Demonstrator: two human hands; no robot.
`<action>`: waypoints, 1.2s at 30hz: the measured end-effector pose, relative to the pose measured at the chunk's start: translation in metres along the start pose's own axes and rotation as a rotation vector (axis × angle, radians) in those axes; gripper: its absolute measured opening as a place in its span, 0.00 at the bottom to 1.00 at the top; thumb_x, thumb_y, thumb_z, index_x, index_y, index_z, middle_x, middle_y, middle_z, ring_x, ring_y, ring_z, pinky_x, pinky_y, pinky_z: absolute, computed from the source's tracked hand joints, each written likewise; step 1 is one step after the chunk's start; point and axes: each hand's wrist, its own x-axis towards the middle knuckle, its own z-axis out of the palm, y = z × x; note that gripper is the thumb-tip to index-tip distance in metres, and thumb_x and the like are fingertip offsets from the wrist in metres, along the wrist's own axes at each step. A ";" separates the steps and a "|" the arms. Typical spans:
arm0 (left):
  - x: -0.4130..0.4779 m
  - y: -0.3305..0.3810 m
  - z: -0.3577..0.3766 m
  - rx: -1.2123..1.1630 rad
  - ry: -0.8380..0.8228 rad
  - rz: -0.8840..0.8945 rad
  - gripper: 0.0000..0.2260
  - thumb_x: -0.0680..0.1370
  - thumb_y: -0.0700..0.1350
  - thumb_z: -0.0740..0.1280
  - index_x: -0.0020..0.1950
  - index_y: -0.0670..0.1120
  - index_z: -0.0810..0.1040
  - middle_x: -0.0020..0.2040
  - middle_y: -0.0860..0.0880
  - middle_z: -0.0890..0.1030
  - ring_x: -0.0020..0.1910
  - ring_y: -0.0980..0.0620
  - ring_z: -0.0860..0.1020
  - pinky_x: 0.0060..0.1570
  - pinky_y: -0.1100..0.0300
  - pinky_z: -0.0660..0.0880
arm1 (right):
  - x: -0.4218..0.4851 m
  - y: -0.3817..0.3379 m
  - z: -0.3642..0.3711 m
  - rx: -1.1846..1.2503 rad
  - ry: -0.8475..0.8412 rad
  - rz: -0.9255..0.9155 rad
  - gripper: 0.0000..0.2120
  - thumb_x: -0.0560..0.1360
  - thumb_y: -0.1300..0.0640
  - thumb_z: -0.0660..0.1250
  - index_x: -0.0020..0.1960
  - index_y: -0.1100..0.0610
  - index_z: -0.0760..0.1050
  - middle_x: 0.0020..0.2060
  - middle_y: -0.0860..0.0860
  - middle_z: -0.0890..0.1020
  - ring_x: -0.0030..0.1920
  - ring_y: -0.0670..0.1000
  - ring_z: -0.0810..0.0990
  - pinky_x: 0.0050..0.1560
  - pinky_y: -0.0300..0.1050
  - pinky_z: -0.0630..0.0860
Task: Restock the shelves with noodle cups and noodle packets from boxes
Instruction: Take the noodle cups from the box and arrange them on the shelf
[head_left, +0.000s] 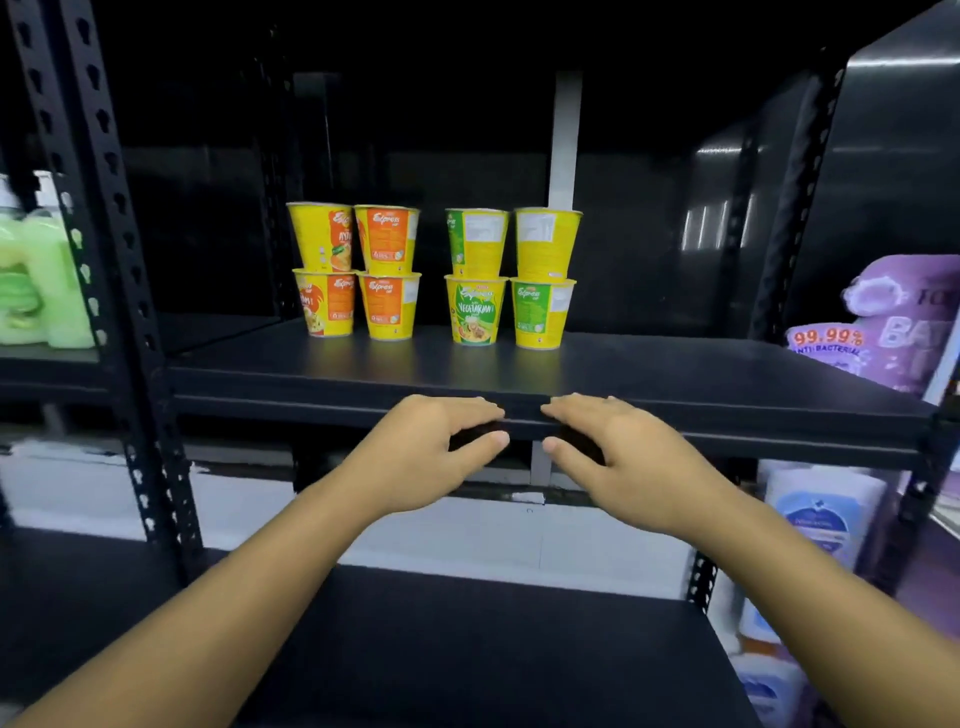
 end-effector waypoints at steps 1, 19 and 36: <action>-0.014 0.005 0.008 -0.026 0.009 0.000 0.20 0.82 0.57 0.67 0.72 0.52 0.79 0.71 0.57 0.77 0.73 0.65 0.69 0.73 0.68 0.63 | -0.015 -0.001 0.003 0.016 0.005 -0.015 0.25 0.83 0.41 0.57 0.78 0.47 0.68 0.75 0.41 0.71 0.76 0.42 0.64 0.80 0.45 0.56; -0.307 0.036 0.227 -0.165 -0.614 -0.444 0.20 0.83 0.57 0.66 0.72 0.50 0.78 0.69 0.53 0.78 0.66 0.53 0.76 0.62 0.60 0.72 | -0.317 -0.006 0.226 0.256 -0.663 0.239 0.27 0.80 0.38 0.56 0.72 0.52 0.75 0.65 0.51 0.80 0.65 0.55 0.78 0.63 0.51 0.75; -0.412 -0.034 0.332 -0.114 -1.054 -0.625 0.30 0.82 0.62 0.62 0.80 0.49 0.66 0.80 0.46 0.66 0.77 0.46 0.67 0.69 0.48 0.71 | -0.406 -0.036 0.369 0.277 -1.022 0.688 0.29 0.83 0.39 0.55 0.80 0.50 0.60 0.73 0.55 0.72 0.71 0.59 0.71 0.68 0.56 0.71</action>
